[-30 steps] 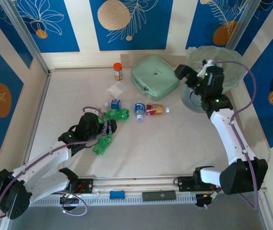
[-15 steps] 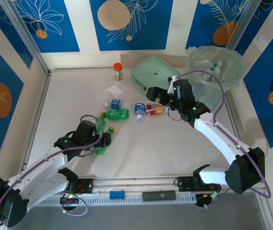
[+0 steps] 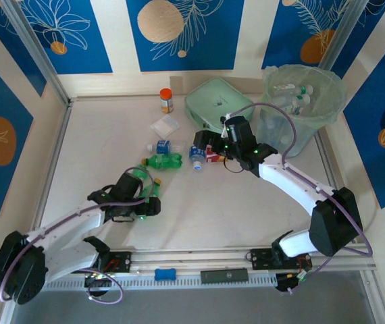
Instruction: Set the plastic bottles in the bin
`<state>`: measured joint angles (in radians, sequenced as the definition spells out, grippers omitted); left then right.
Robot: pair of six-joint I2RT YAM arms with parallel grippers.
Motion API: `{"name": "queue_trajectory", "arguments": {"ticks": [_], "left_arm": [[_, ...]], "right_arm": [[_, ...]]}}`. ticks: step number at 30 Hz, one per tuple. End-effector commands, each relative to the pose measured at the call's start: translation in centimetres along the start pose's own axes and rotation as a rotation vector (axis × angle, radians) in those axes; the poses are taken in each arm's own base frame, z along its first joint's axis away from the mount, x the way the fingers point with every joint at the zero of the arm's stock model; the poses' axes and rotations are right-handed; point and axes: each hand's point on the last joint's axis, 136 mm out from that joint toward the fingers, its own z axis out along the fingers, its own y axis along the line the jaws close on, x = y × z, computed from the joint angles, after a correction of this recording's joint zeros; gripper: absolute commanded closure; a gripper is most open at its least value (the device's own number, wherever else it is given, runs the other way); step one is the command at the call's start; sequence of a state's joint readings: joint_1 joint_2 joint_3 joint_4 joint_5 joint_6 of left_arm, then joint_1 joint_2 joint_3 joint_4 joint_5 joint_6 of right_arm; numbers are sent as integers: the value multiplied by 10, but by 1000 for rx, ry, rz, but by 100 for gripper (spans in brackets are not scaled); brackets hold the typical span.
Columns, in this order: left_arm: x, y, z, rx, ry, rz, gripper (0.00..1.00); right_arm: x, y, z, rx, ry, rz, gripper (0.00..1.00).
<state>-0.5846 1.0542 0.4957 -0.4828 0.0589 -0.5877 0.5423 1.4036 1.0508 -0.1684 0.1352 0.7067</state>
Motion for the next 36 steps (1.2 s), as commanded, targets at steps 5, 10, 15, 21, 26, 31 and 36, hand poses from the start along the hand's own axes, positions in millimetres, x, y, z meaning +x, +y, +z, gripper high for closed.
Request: {"name": "queue_trajectory", "arguments": {"ticks": [5,10,15,21,26,31,36], "left_arm": [[-1,-12,12,24,36,94,9],[0,-10,16,-9,36,116,18],[-1,-15,15,5,23,120,36],[-10,-31,8,58,-13,133,55],[-34,-55,-10,153,-116,94,57],[-69,-87,-35,312,-284,28,59],[-99,-120,-56,468,-419,54,59]], "right_arm": [[-6,6,-3,-14,-23,13,1],[-6,6,-1,-16,-20,18,1],[-5,6,-2,-18,-16,24,1],[-3,4,-8,-19,-24,28,1],[-1,6,-13,-45,-12,40,1],[2,19,-14,-140,19,59,1],[7,40,-12,-260,52,69,1]]}}
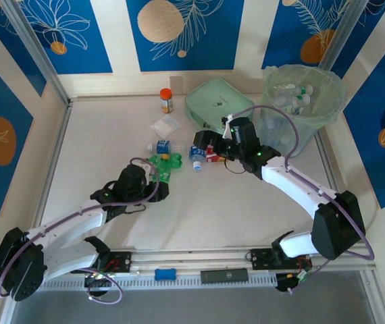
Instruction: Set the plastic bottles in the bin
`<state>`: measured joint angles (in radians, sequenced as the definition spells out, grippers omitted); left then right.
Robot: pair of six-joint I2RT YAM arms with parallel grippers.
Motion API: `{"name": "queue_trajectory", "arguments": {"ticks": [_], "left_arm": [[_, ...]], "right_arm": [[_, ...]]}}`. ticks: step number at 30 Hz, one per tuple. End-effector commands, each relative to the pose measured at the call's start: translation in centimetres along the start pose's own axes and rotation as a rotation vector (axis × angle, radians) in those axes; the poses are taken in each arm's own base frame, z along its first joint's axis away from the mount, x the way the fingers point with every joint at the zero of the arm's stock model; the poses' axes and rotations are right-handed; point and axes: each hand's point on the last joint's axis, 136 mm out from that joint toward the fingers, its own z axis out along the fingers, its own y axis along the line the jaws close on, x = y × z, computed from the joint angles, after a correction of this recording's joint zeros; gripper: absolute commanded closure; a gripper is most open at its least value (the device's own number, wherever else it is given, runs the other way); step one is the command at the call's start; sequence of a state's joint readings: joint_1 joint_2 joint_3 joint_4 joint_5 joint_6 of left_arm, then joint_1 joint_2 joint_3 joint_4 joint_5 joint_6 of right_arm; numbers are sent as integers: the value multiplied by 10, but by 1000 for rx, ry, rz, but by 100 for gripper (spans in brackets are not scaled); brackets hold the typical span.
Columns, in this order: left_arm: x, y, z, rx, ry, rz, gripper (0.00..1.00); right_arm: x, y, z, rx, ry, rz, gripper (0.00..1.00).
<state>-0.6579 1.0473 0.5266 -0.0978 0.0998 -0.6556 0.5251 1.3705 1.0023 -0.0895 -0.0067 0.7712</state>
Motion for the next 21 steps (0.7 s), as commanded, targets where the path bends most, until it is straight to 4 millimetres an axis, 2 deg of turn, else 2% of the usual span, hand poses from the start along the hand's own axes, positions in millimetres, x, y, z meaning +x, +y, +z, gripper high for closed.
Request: {"name": "queue_trajectory", "arguments": {"ticks": [1,9,17,21], "left_arm": [[-40,-46,-6,186,-139,20,59],[-57,-77,-6,319,-190,102,59],[-71,-90,-5,363,-228,122,59],[-71,-94,0,378,-215,125,59]], "right_arm": [[3,26,-1,-138,27,8,0],[19,51,15,-266,91,24,0],[43,67,33,-324,178,35,3],[55,73,37,-337,208,30,4]]}}
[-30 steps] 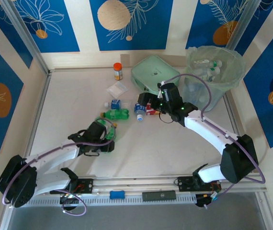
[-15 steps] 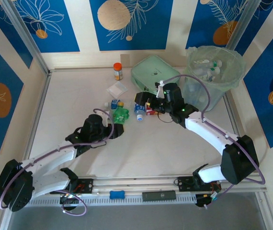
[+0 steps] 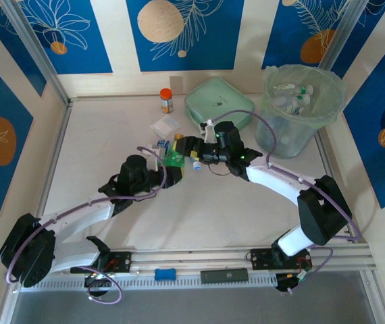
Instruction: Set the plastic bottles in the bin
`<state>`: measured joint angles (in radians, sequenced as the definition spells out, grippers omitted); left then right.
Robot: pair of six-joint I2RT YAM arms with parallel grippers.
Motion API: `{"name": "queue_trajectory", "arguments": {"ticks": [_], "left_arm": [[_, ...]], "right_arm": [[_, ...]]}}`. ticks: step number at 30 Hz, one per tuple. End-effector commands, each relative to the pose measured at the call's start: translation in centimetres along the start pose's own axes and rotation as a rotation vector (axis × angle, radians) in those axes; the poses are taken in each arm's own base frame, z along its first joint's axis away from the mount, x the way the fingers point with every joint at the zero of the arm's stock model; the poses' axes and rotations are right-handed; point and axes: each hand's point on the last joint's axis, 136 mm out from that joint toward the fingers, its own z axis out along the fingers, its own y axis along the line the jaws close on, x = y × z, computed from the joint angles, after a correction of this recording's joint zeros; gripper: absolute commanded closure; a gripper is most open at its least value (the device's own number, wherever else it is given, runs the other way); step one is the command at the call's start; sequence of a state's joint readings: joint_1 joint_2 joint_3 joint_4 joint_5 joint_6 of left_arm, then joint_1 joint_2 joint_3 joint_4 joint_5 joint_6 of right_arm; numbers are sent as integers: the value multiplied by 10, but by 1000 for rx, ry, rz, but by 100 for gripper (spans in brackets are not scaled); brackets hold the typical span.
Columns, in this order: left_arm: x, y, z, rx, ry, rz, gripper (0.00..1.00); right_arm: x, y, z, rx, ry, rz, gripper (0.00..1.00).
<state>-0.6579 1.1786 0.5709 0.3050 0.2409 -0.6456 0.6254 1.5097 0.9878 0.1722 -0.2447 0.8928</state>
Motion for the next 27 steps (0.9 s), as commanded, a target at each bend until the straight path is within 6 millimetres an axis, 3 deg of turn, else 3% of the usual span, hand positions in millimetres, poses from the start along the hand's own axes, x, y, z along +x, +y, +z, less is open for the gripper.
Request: {"name": "queue_trajectory", "arguments": {"ticks": [1,6,15,23,27], "left_arm": [[-17,-25,3,91,-37,50,59],[-14,-26,5,101,-23,43,59],[-13,-27,3,99,-22,47,58],[-10,-23,-2,78,-20,30,29],[-5,-14,-12,34,-30,17,22]], "right_arm": [[9,13,7,-53,38,-6,5],[15,13,13,-55,61,-9,11],[17,10,17,-46,73,-26,36],[7,-1,8,39,34,-80,47],[-9,-16,-6,118,-5,-99,49]]}}
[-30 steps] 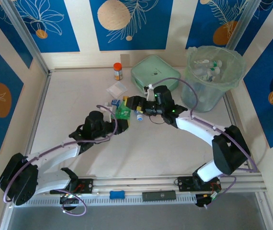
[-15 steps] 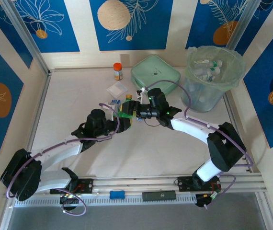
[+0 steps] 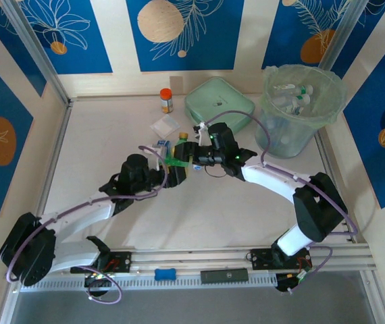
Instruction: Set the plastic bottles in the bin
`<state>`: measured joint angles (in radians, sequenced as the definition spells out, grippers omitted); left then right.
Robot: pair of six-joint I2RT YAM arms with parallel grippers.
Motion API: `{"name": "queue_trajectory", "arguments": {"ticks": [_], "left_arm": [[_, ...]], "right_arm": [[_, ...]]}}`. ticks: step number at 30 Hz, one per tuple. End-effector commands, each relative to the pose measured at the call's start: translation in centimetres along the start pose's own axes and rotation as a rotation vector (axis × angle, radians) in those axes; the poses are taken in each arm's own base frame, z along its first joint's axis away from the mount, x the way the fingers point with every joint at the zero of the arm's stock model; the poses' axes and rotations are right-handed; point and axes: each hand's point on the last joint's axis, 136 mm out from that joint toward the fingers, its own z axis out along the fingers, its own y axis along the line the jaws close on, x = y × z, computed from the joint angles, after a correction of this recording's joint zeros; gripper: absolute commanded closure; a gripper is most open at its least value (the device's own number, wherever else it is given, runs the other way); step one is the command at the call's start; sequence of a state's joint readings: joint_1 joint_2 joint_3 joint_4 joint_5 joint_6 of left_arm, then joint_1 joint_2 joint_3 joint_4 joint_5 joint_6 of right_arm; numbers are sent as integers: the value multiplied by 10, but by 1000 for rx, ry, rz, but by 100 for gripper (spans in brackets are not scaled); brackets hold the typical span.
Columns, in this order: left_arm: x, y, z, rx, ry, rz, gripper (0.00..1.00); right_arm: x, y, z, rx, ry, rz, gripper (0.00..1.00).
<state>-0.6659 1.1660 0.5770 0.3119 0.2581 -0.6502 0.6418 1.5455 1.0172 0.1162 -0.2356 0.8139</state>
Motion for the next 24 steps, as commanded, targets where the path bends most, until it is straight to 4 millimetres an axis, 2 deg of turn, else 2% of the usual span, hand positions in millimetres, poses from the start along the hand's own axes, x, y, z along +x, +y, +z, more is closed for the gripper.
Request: {"name": "queue_trajectory", "arguments": {"ticks": [1,5,8,11,16,21,24], "left_arm": [[-1,0,-13,-23,-31,9,20],[1,29,-31,-176,-79,-14,10],[2,58,-48,-339,-120,-46,1],[2,74,-59,-424,-150,-61,1],[1,80,-58,-450,-163,-85,1],[5,79,-44,-421,-125,-95,1],[10,78,-36,-400,-95,-101,1]], "right_arm": [[-22,-13,-21,105,-60,-47,49],[-47,-27,-52,211,-129,-80,50],[-71,-27,-84,294,-205,-128,50],[-95,-21,-120,344,-289,-172,50],[-135,-9,-184,398,-440,-207,51],[-175,2,-255,427,-615,-197,51],[-197,0,-293,465,-715,-190,52]]}}
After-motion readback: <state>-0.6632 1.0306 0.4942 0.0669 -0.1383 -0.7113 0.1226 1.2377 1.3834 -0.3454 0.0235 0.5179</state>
